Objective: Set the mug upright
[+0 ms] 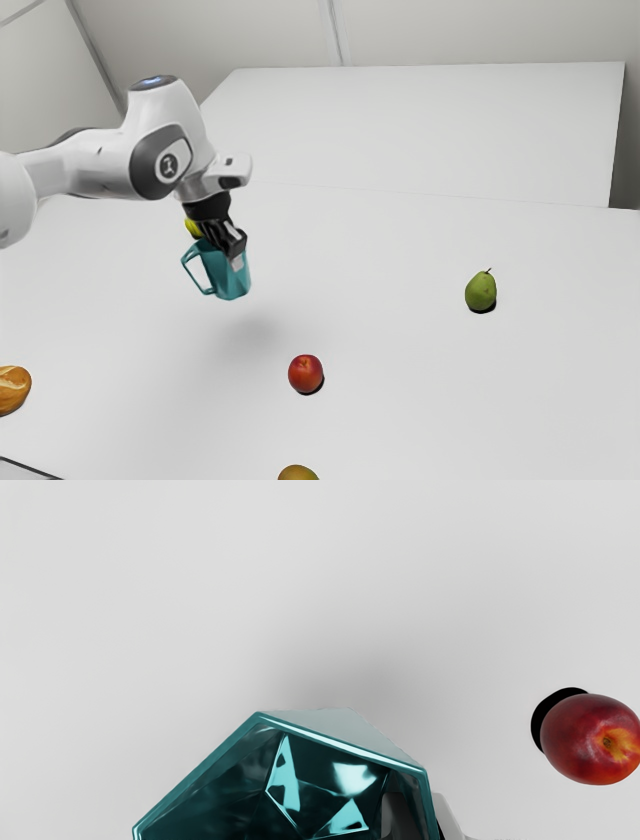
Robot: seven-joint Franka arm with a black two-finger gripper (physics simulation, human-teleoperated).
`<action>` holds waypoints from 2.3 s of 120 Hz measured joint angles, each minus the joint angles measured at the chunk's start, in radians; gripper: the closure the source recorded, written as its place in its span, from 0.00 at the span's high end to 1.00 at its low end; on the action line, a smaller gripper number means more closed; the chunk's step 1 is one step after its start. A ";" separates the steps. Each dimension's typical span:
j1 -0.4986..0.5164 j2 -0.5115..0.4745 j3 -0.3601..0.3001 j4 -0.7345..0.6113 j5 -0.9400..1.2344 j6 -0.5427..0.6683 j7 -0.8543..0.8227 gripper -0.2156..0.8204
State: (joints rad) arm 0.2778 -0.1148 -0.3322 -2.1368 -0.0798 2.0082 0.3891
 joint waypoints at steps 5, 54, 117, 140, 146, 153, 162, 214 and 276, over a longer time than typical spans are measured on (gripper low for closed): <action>-0.001 -0.002 -0.005 -0.004 0.027 0.003 -0.038 0.04; -0.019 -0.047 -0.011 -0.162 0.161 0.164 -0.340 0.04; -0.019 0.001 -0.009 -0.235 0.222 0.366 -0.572 0.04; -0.019 0.024 -0.008 -0.235 0.222 0.380 -0.619 0.04; -0.019 0.028 -0.008 -0.235 0.221 0.382 -0.629 0.04; -0.019 0.033 -0.007 -0.235 0.221 0.383 -0.640 0.04; -0.018 0.040 -0.007 -0.235 0.221 0.385 -0.652 0.04; -0.015 0.068 -0.006 -0.234 0.221 0.388 -0.700 0.05; -0.022 -0.027 -0.007 -0.232 0.207 0.384 -0.693 0.66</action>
State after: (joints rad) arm 0.2555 -0.1420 -0.3388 -2.3685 0.1273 2.3922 -0.3037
